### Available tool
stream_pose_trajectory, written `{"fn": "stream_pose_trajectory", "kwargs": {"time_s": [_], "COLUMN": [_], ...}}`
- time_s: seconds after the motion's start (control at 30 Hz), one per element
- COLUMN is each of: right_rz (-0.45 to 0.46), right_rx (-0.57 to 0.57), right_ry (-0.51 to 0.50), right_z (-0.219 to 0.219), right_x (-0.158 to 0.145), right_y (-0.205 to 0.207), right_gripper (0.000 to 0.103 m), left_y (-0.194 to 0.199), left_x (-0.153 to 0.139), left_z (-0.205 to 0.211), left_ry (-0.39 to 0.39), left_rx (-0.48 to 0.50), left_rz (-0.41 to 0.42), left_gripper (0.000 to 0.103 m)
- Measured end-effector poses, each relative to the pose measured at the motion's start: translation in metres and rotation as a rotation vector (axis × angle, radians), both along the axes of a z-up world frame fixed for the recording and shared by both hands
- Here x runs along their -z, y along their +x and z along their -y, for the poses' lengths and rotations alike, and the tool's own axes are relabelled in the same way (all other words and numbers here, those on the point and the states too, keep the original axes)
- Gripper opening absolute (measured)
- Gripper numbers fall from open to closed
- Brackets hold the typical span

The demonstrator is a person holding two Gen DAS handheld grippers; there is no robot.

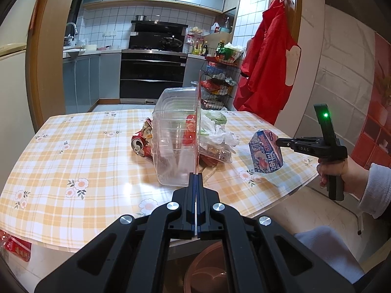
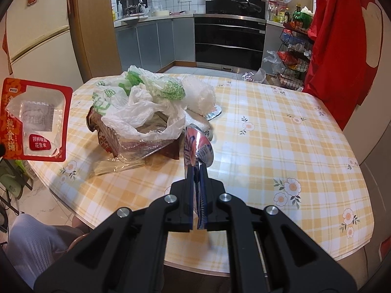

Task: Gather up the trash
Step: 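Drop the snack box into the brown bin with the left gripper while the right carries the can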

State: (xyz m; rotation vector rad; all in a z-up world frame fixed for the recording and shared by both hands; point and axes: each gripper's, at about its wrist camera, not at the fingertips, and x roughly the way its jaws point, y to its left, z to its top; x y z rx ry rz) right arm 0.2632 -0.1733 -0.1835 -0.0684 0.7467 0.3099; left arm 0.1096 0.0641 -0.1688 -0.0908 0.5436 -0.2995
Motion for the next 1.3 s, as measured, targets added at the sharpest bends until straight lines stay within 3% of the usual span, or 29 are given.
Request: {"fn": "stream_pose_trajectory", "kwargs": {"time_s": [0.43, 0.83, 0.9, 0.97, 1.1, 1.17, 1.3], "right_rz": [0.092, 0.158, 0.157, 0.158, 0.157, 0.155, 0.143], "right_rx": [-0.052, -0.087, -0.089, -0.089, -0.087, -0.091, -0.103], "right_ry": [0.044, 0.052, 0.055, 0.061, 0.077, 0.080, 0.080], "right_z": [-0.010, -0.017, -0.018, -0.018, -0.018, -0.020, -0.027], "right_x": [-0.041, -0.067, -0.067, -0.067, -0.067, -0.066, -0.061], "right_y": [-0.052, -0.118, -0.127, -0.136, -0.150, -0.155, -0.167], "right_gripper": [0.009, 0.009, 0.009, 0.009, 0.009, 0.009, 0.009], "left_y": [-0.035, -0.083, -0.084, -0.088, -0.092, -0.093, -0.094], "left_x": [0.000, 0.040, 0.041, 0.036, 0.018, 0.008, -0.006], "left_z": [0.022, 0.048, 0.053, 0.054, 0.049, 0.046, 0.032], "left_ry": [0.040, 0.018, 0.020, -0.003, -0.027, -0.020, -0.014], "left_rx": [0.098, 0.189, 0.189, 0.183, 0.127, 0.086, -0.015], "left_rz": [-0.022, -0.151, -0.154, -0.121, -0.058, -0.026, 0.020], "left_gripper": [0.001, 0.001, 0.015, 0.057, 0.072, 0.087, 0.097]}}
